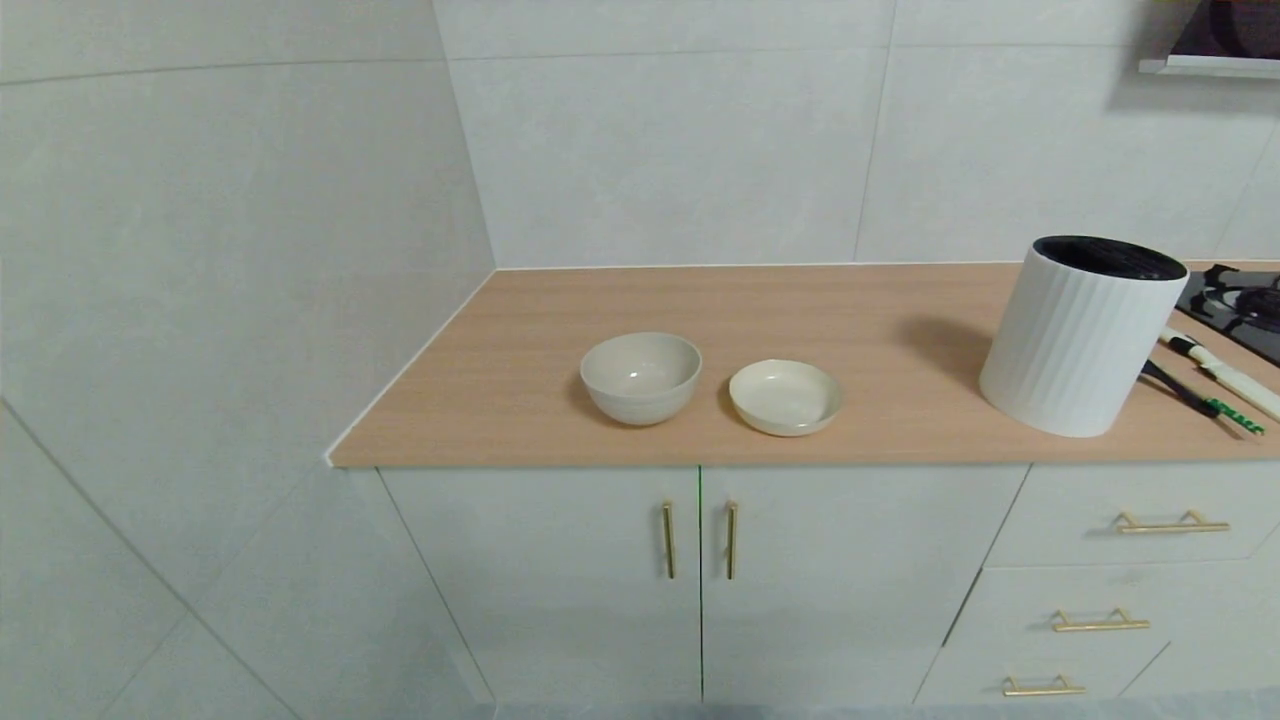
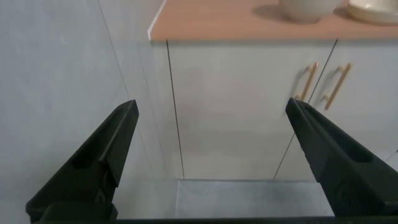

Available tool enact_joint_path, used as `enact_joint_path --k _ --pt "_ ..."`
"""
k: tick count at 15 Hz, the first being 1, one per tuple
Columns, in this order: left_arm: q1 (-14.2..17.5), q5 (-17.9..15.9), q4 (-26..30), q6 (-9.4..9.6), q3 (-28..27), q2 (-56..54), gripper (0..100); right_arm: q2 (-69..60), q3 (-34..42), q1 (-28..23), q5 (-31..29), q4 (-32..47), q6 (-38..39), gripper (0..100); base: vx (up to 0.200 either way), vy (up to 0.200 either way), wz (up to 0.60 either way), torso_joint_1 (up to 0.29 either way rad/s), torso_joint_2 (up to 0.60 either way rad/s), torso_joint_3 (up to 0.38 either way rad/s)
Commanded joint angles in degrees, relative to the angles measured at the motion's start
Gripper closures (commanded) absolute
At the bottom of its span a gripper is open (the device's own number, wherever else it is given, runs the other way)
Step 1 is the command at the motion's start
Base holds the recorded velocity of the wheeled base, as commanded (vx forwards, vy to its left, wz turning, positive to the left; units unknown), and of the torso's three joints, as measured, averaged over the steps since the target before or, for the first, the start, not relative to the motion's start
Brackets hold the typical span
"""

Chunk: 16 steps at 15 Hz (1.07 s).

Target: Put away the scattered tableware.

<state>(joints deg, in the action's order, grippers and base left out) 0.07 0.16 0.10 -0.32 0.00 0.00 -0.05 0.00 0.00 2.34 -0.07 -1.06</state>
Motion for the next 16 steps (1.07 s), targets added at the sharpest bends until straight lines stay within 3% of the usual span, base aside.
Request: enact_joint_path --k 1,16 --pt "0.01 0.02 -0.01 -0.03 0.00 0.00 0 0.05 0.00 0.00 0.03 -0.01 0.01 0 0.000 0.000 0.00 -0.232 0.53 0.290" --pt "0.01 0.02 -0.01 -0.03 0.00 0.00 0 0.05 0.00 0.00 0.03 -0.01 -0.08 0 0.000 0.000 0.00 -0.191 0.48 0.291"
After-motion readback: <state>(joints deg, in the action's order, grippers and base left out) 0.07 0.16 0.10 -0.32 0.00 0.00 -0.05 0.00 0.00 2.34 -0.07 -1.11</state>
